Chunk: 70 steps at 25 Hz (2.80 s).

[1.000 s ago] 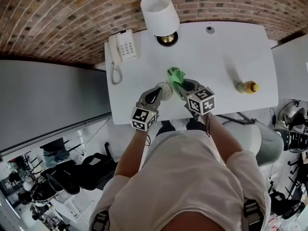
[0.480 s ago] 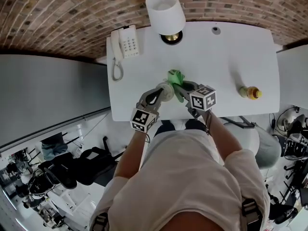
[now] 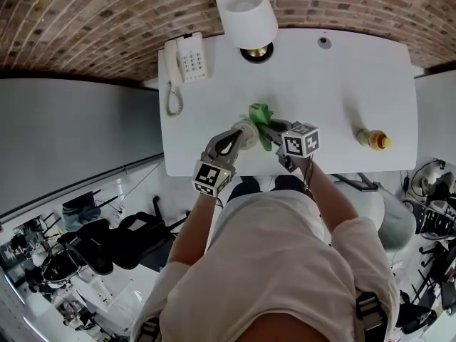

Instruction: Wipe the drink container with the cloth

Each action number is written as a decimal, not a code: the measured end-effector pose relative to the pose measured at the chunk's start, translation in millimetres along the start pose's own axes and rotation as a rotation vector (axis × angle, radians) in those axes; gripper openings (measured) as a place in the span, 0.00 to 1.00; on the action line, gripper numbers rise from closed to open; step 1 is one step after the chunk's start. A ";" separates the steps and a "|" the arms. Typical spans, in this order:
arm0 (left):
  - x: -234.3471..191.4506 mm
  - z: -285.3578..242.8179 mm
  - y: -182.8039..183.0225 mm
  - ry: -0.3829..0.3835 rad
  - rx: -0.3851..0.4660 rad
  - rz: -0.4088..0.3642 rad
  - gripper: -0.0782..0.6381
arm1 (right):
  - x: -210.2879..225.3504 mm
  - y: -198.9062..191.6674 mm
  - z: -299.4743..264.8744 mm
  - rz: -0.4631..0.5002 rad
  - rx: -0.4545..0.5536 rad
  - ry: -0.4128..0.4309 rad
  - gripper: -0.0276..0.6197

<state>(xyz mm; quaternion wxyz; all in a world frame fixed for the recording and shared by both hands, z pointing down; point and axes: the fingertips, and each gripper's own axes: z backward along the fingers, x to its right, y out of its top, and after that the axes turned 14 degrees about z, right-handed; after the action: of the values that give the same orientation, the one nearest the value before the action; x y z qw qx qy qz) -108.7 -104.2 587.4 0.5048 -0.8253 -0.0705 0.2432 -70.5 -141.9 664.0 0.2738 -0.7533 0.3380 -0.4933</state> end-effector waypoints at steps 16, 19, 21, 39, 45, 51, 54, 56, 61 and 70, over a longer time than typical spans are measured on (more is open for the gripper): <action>1.2 -0.3 -0.9 -0.025 -0.008 -0.021 0.12 | 42.1 -55.9 -36.0 -0.030 -0.158 -0.051 0.11; 0.8 0.6 -1.6 -0.022 -0.005 -0.028 0.12 | 47.0 -63.4 -41.4 -0.006 -0.192 -0.072 0.11; 0.6 0.7 -1.4 -0.024 -0.005 -0.030 0.12 | 50.5 -66.2 -44.6 0.011 -0.209 -0.087 0.11; -0.9 1.5 -2.1 -0.071 0.002 -0.060 0.12 | 29.0 -10.8 22.6 0.013 -0.007 -0.252 0.11; 1.5 0.5 0.3 -0.098 0.007 -0.067 0.12 | -9.1 16.4 49.4 0.001 0.118 -0.257 0.11; 1.5 1.0 -1.0 -0.114 0.010 -0.082 0.12 | -39.0 26.4 58.5 0.021 0.166 -0.275 0.11; 2.6 1.2 -1.6 -0.129 0.012 -0.088 0.12 | -44.9 24.9 59.2 0.027 0.160 -0.296 0.11; 2.7 1.7 -2.9 -0.136 0.011 -0.091 0.12 | -47.2 22.6 57.6 0.028 0.154 -0.308 0.11; 2.9 0.2 -2.3 -0.143 0.016 -0.089 0.12 | -45.0 2.3 44.1 0.008 0.106 -0.305 0.11; 4.5 0.0 -1.0 -0.151 0.015 -0.082 0.12 | -43.8 -13.0 33.1 0.044 0.036 -0.245 0.11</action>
<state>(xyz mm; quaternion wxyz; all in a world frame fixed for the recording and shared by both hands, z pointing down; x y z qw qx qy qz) -104.7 -102.1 586.8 0.5136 -0.7972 -0.1405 0.2844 -49.2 -97.0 637.2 0.3375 -0.7953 0.3094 -0.3973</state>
